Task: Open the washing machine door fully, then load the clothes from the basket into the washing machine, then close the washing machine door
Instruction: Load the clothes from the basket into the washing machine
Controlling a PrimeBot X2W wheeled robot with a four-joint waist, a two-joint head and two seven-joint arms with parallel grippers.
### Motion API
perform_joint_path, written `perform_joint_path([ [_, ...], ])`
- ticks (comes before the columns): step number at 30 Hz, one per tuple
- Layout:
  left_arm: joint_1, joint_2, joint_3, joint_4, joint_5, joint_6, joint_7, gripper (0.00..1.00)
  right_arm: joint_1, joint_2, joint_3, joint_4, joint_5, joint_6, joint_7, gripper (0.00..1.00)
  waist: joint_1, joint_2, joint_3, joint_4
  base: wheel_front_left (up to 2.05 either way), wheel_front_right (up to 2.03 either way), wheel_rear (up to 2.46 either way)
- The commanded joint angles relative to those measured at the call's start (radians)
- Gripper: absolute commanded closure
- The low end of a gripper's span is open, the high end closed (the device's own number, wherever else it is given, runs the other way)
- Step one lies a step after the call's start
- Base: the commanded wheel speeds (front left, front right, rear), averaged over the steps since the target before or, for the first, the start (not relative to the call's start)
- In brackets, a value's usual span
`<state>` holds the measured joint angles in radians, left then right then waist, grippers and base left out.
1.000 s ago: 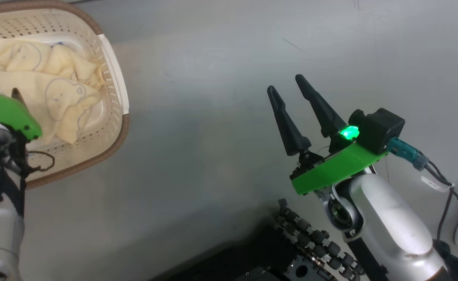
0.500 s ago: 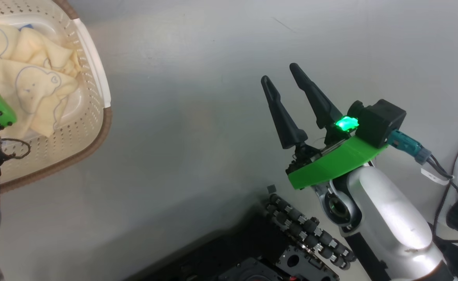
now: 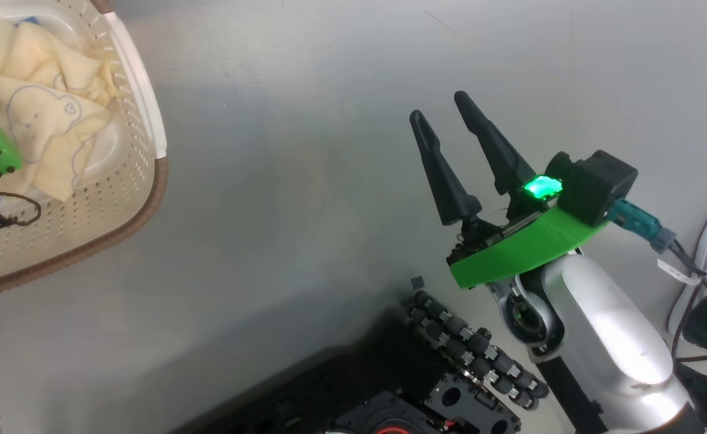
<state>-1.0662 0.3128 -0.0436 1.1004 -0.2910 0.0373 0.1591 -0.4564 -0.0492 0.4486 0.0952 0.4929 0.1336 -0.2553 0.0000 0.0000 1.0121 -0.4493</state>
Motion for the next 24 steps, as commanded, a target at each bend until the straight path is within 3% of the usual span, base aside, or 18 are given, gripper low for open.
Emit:
perform_joint_path([
  [1,0.006,0.032,0.003,-0.007,0.007,0.006,-0.004,0.00,0.064,-0.001,-0.004,-0.030,0.002,-0.003,-0.006,0.00,0.0000,0.0000,0.004,0.003,0.00,0.00,0.00],
  [11,-0.037,0.022,-0.031,0.032,0.020,0.008,-0.013,0.01,0.096,-0.001,-0.048,-0.043,-0.022,-0.003,-0.006,0.00,0.0000,0.0000,0.019,0.013,0.00,0.00,0.00],
  [22,-0.085,-0.003,-0.069,0.089,0.030,-0.003,-0.049,0.48,0.109,-0.001,-0.069,-0.056,-0.030,-0.003,-0.006,0.00,0.0000,0.0000,0.033,0.024,0.00,0.00,0.00],
  [24,-0.090,-0.005,-0.073,0.100,0.029,-0.005,-0.057,0.52,0.110,-0.001,-0.072,-0.057,-0.032,-0.003,-0.006,0.00,0.0000,0.0000,0.034,0.026,0.00,0.00,0.00],
])
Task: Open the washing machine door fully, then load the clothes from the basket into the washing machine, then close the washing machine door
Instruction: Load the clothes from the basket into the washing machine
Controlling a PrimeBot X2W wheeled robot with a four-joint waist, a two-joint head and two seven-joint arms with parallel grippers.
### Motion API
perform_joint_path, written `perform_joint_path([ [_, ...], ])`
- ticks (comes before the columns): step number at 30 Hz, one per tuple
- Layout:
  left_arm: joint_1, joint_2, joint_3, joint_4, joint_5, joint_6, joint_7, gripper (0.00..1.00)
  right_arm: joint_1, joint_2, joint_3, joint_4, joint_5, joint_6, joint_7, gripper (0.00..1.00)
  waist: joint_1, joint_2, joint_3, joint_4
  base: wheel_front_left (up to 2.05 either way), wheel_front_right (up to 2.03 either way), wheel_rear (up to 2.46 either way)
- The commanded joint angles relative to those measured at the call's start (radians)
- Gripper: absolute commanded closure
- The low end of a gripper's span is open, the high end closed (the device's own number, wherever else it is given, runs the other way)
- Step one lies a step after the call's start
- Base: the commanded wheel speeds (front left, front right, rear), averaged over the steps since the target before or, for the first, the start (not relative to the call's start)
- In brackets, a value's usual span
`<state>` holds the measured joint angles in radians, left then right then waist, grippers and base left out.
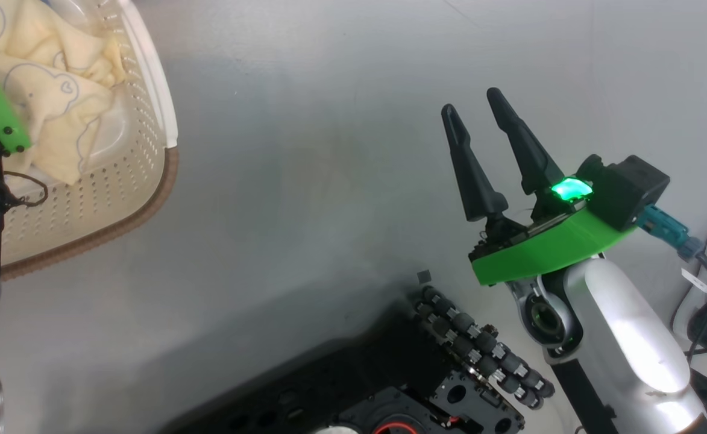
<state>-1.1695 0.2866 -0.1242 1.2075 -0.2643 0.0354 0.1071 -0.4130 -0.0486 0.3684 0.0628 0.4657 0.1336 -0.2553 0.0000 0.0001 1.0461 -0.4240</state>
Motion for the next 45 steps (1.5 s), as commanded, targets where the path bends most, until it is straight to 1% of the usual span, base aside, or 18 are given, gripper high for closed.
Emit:
perform_joint_path([
  [1,0.011,0.020,0.006,-0.003,0.002,-0.004,-0.009,0.56,0.067,-0.002,0.007,-0.025,-0.005,-0.003,-0.006,0.00,0.0000,-0.0001,0.001,0.001,0.00,0.00,0.00],
  [3,0.007,0.018,0.002,0.006,0.001,-0.005,-0.016,0.65,0.068,-0.002,0.004,-0.025,-0.007,-0.003,-0.006,0.00,0.0000,-0.0001,0.002,0.003,0.00,0.00,0.00],
  [6,0.002,0.017,-0.004,0.017,0.000,-0.009,-0.027,0.85,0.070,-0.002,0.000,-0.025,-0.009,-0.003,-0.006,0.00,0.0000,-0.0001,0.004,0.004,0.00,0.00,0.00],
  [7,0.001,0.017,-0.005,0.019,-0.001,-0.010,-0.032,1.00,0.069,-0.002,-0.001,-0.024,-0.010,-0.003,-0.006,0.00,0.0000,-0.0001,0.004,0.005,0.00,0.00,0.00],
  [15,-0.003,0.021,-0.003,0.033,-0.017,-0.011,-0.090,1.00,0.045,-0.002,0.002,-0.020,-0.005,-0.003,-0.006,0.00,0.0000,-0.0001,0.001,0.007,0.00,0.00,0.00],
  [25,0.034,0.024,0.013,0.036,-0.051,-0.025,-0.188,1.00,-0.013,-0.002,0.025,-0.010,0.011,-0.003,-0.006,0.00,0.0000,-0.0001,-0.031,-0.001,0.00,0.00,0.00],
  [36,0.153,-0.056,0.018,0.041,-0.093,-0.070,-0.316,1.00,-0.004,-0.002,-0.029,0.007,-0.027,-0.003,-0.006,0.00,0.0000,-0.0001,-0.166,0.079,0.00,0.00,0.00],
  [41,0.218,-0.094,0.021,0.028,-0.110,-0.091,-0.352,1.00,0.020,-0.002,-0.055,0.015,-0.047,-0.003,-0.006,0.00,0.0000,-0.0001,-0.241,0.116,0.00,0.00,0.00],
  [45,0.277,-0.119,0.025,-0.002,-0.119,-0.098,-0.365,1.00,0.044,-0.004,-0.072,0.021,-0.060,-0.003,-0.006,0.00,0.0000,-0.0001,-0.300,0.142,0.00,0.00,0.00],
])
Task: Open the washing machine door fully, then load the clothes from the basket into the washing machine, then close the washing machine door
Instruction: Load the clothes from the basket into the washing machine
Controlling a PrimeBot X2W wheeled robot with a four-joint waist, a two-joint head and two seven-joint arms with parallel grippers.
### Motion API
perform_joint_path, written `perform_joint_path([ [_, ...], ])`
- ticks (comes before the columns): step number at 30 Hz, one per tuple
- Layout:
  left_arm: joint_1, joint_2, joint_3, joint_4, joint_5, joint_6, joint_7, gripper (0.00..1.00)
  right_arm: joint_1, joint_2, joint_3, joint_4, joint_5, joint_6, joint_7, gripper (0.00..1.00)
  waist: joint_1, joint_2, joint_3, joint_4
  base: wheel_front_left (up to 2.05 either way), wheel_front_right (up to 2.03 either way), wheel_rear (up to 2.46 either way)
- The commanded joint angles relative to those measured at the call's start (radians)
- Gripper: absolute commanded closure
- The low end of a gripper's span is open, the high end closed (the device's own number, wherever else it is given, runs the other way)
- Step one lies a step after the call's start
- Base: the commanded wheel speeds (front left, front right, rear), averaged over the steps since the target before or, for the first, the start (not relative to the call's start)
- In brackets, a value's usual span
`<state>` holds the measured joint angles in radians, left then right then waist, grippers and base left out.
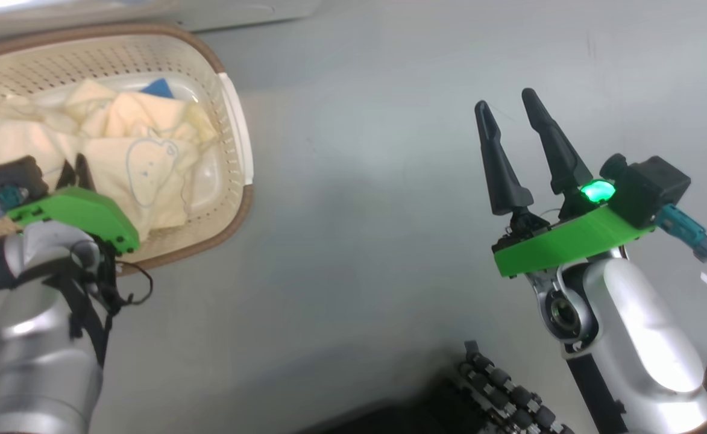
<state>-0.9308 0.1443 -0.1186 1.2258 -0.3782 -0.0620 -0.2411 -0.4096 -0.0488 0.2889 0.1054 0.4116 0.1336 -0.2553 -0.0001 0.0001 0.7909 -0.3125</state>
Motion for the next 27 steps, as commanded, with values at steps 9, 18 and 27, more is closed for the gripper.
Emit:
perform_joint_path([
  [9,0.226,-0.028,0.055,-0.212,-0.011,0.002,-0.020,1.00,0.110,-0.026,-0.032,-0.010,-0.033,-0.003,-0.006,0.00,0.0001,-0.0001,-0.204,0.088,0.00,0.00,0.00],
  [18,0.395,-0.073,0.082,-0.373,-0.010,-0.009,-0.021,1.00,0.188,-0.051,-0.063,0.023,-0.065,-0.003,-0.006,0.00,0.0001,-0.0001,-0.356,0.139,0.00,0.00,0.00],
  [27,0.524,-0.091,0.082,-0.486,-0.016,-0.013,-0.021,1.00,0.251,-0.056,-0.085,0.048,-0.084,-0.003,-0.006,0.00,0.0001,-0.0001,-0.468,0.168,0.00,0.00,0.00],
])
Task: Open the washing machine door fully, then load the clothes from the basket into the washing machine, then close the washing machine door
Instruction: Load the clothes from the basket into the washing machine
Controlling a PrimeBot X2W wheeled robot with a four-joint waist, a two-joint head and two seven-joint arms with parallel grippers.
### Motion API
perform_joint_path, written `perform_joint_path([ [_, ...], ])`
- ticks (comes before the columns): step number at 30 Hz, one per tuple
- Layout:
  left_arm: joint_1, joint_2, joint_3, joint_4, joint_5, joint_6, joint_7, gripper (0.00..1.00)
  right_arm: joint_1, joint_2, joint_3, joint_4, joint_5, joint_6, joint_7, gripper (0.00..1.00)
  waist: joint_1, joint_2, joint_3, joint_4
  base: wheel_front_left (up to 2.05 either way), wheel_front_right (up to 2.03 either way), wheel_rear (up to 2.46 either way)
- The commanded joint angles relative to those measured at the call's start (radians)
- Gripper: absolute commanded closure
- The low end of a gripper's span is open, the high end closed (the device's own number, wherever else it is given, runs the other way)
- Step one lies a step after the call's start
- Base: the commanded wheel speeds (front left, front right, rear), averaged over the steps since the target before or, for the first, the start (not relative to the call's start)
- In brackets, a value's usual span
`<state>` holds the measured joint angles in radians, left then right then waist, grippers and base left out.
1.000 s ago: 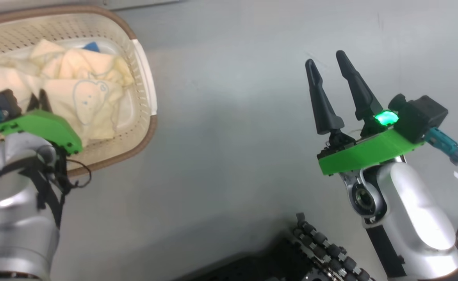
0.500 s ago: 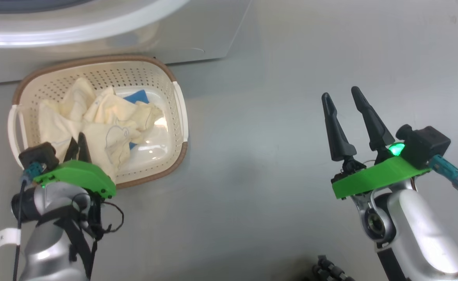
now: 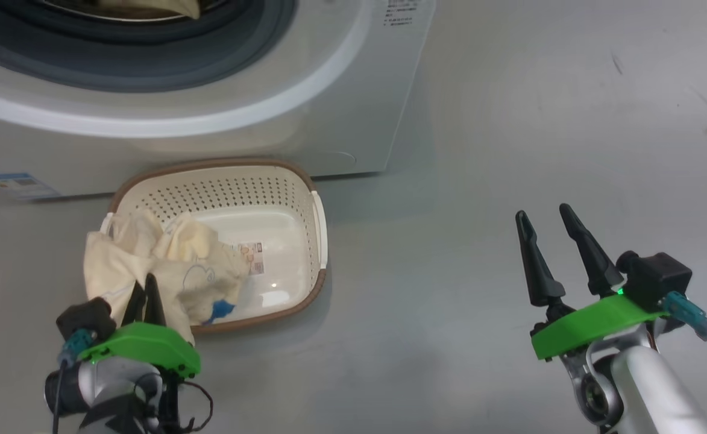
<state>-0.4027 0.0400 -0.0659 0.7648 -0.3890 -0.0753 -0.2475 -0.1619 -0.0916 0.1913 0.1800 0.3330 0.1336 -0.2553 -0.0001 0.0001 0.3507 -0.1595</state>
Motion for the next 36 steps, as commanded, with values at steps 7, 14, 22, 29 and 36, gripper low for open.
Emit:
perform_joint_path([
  [7,0.112,0.011,-0.001,-0.114,-0.044,0.011,-0.014,1.00,0.075,-0.013,-0.008,-0.010,-0.022,-0.003,-0.006,0.00,0.0001,-0.0001,-0.152,0.036,0.00,0.00,0.00],
  [14,0.204,0.010,-0.032,-0.230,-0.079,0.049,-0.014,1.00,0.123,-0.009,-0.018,-0.013,-0.040,-0.003,-0.006,0.00,0.0001,-0.0001,-0.228,0.050,0.00,0.00,0.00],
  [22,0.270,0.010,-0.042,-0.344,-0.071,0.077,-0.014,1.00,0.141,-0.019,-0.019,-0.019,-0.046,-0.003,-0.006,0.00,0.0001,-0.0001,-0.262,0.058,0.00,0.00,0.00],
  [29,0.309,0.010,-0.032,-0.426,-0.048,0.089,-0.014,1.00,0.152,-0.022,-0.018,-0.022,-0.049,-0.003,-0.006,0.00,0.0001,-0.0001,-0.277,0.055,0.00,0.00,0.00],
  [36,0.350,0.010,-0.026,-0.482,-0.041,0.094,-0.014,1.00,0.167,-0.026,-0.025,-0.025,-0.054,-0.003,-0.006,0.00,0.0001,-0.0001,-0.304,0.054,0.00,0.00,0.00],
])
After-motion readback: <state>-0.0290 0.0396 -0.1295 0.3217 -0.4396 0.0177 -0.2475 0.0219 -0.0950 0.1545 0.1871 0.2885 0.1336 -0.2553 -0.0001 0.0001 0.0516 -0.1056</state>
